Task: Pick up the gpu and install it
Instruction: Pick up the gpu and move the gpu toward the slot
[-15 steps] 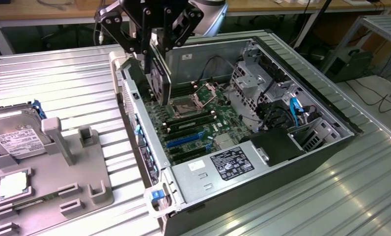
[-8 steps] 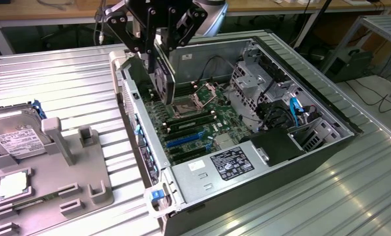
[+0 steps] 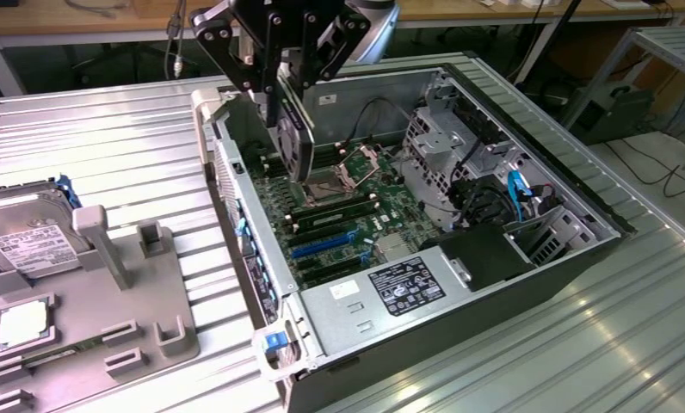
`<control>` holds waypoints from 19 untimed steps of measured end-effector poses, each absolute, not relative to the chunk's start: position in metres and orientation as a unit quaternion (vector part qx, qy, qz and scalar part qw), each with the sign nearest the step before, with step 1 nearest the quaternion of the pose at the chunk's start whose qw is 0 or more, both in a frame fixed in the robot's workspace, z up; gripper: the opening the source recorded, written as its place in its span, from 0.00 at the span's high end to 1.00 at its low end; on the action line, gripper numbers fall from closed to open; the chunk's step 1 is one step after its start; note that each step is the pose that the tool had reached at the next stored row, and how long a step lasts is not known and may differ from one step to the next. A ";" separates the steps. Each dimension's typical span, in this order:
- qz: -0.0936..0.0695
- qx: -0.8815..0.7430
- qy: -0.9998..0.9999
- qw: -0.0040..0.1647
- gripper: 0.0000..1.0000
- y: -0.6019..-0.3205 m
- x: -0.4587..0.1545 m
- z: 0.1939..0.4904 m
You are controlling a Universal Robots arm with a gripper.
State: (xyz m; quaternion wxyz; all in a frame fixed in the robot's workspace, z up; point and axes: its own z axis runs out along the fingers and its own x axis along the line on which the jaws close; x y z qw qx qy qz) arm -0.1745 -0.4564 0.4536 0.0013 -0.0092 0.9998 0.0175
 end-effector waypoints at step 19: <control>0.018 -0.009 1.000 0.001 0.72 -0.456 -0.161 0.454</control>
